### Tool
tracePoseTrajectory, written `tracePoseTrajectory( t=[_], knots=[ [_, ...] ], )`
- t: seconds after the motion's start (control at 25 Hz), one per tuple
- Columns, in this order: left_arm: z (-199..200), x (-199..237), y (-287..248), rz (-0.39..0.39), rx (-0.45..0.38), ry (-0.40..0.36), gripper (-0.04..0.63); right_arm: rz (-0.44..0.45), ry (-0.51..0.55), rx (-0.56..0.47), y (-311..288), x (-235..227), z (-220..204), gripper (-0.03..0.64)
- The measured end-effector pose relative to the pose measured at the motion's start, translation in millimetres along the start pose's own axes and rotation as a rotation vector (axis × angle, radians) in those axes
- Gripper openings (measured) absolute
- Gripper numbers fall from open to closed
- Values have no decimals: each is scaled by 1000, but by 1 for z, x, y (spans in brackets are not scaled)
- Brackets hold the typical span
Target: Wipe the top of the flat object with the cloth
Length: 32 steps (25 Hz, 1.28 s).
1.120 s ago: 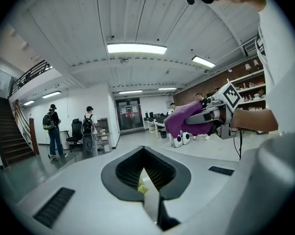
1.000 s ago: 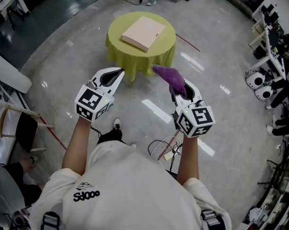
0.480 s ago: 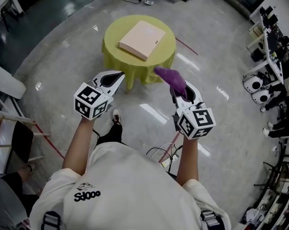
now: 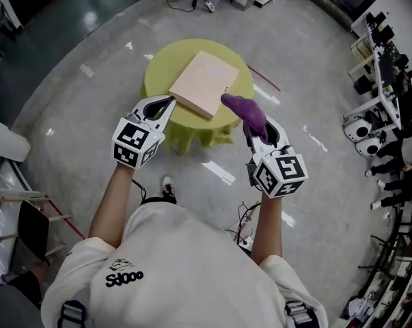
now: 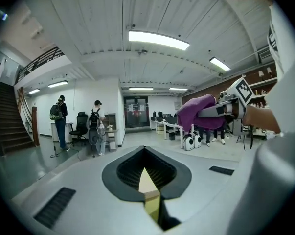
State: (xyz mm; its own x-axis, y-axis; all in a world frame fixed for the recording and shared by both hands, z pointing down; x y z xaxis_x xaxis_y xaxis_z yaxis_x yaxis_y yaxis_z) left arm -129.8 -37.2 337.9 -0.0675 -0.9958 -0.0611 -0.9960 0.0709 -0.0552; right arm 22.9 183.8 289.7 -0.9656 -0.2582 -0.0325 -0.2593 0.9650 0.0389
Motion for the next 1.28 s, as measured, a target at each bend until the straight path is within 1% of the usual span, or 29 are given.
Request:
tracePoseTrajectory(
  t=[0.16,0.32,0.44,0.6,0.72,0.84,0.92,1.0,1.08,1.16,1.28],
  knots=[
    [-3,45,-25,31,14,-16,-9,-6,-2,4,-47,-8,0,78],
    [-5,73,-43,-5,18,-27,-9,-11,-10,8,-84,-15,-2,78],
    [-8,87,-53,-34,29,-38,-9,-6,-18,18,-105,-18,-4,78],
    [-16,99,-64,-29,42,-12,-9,6,-21,48,-125,-25,-12,79],
    [-24,106,-76,-29,92,-16,-6,4,-27,62,-141,-38,-17,78],
    [-46,112,-98,-53,138,-39,-2,1,-38,76,-167,-60,-34,78],
    [-52,116,-107,-54,120,-25,-2,14,-47,89,-184,-71,-42,79],
    [-39,117,-111,-17,92,-20,-2,33,-60,103,-193,-81,-39,79],
    [-30,119,-119,35,88,-42,-2,49,-74,121,-206,-95,-37,78],
    [-33,129,-133,72,88,-44,0,62,-86,142,-228,-114,-45,78],
    [-45,148,-156,133,114,-17,2,93,-90,173,-266,-143,-65,78]
  ],
)
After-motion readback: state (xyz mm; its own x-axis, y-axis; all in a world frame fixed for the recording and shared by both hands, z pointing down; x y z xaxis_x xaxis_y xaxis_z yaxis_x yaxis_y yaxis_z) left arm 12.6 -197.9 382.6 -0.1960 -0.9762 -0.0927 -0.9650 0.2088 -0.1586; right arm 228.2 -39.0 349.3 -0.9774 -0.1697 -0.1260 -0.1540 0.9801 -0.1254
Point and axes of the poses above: the fingertips, and each gripper's own axes: y backward along the fingers, x to its left, z out of its top, the point moved 7 cm from there along y, backward along the fingers, and after that the axes turned 9 degrees about -x, right-handed, at the moved point
